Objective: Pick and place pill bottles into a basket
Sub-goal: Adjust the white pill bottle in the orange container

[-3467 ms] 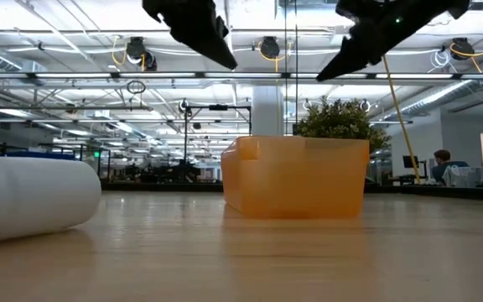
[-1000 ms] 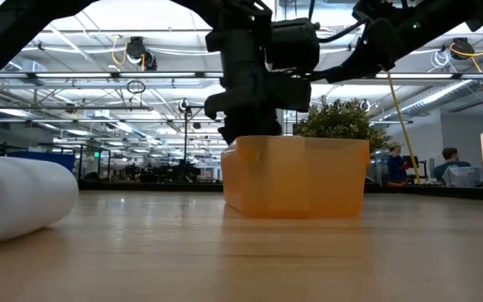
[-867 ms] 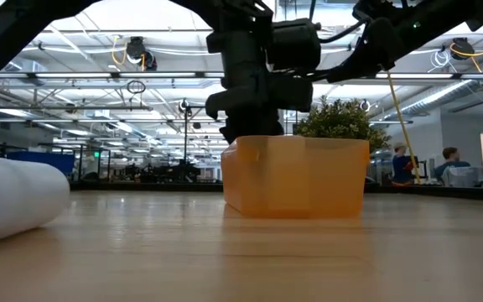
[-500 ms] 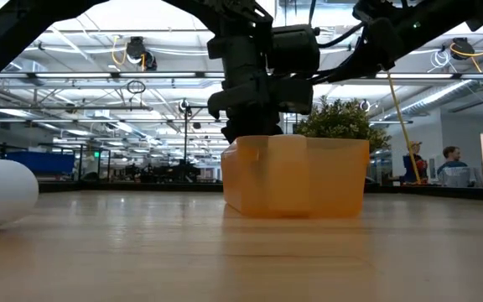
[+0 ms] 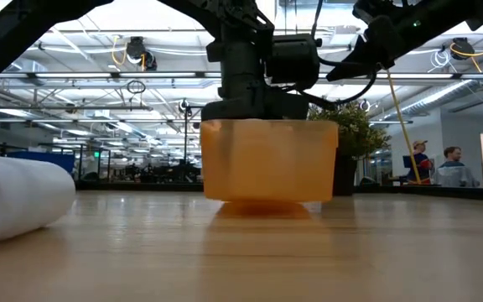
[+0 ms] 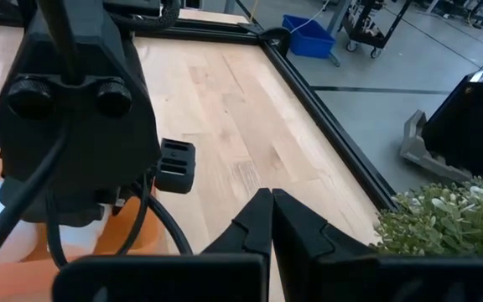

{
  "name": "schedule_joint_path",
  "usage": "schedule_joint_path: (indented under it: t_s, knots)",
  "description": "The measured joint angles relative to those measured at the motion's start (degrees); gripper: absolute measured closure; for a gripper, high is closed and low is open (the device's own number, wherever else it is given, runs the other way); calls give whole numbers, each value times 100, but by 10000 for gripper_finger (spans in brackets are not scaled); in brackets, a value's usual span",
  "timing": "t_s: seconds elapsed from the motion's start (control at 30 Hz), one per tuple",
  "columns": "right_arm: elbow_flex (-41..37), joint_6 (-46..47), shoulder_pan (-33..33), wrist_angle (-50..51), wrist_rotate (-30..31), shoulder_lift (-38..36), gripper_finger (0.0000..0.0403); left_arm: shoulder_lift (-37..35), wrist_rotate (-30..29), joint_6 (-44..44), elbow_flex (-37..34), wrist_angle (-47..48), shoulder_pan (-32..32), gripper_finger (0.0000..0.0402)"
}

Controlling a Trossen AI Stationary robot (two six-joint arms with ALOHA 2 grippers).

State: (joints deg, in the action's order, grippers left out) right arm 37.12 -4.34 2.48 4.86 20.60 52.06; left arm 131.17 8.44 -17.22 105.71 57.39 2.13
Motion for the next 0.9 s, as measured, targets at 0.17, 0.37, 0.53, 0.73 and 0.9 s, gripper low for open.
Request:
schedule_joint_path:
  t_s: [0.17,0.37,0.53,0.73,0.9]
  knots:
    - [0,2,-2,5,2,1,403,0,-72,-226,0,-16,0,209]
    - [0,2,0,9,4,1,403,0,-183,-465,0,-30,-69,223]
    - [0,3,0,9,4,1,403,0,-421,-696,0,-48,-192,223]
    - [0,7,0,11,7,1,403,-102,-449,-715,0,-89,-232,223]
    - [0,66,0,22,5,1,403,-302,-494,-707,0,-95,-232,223]
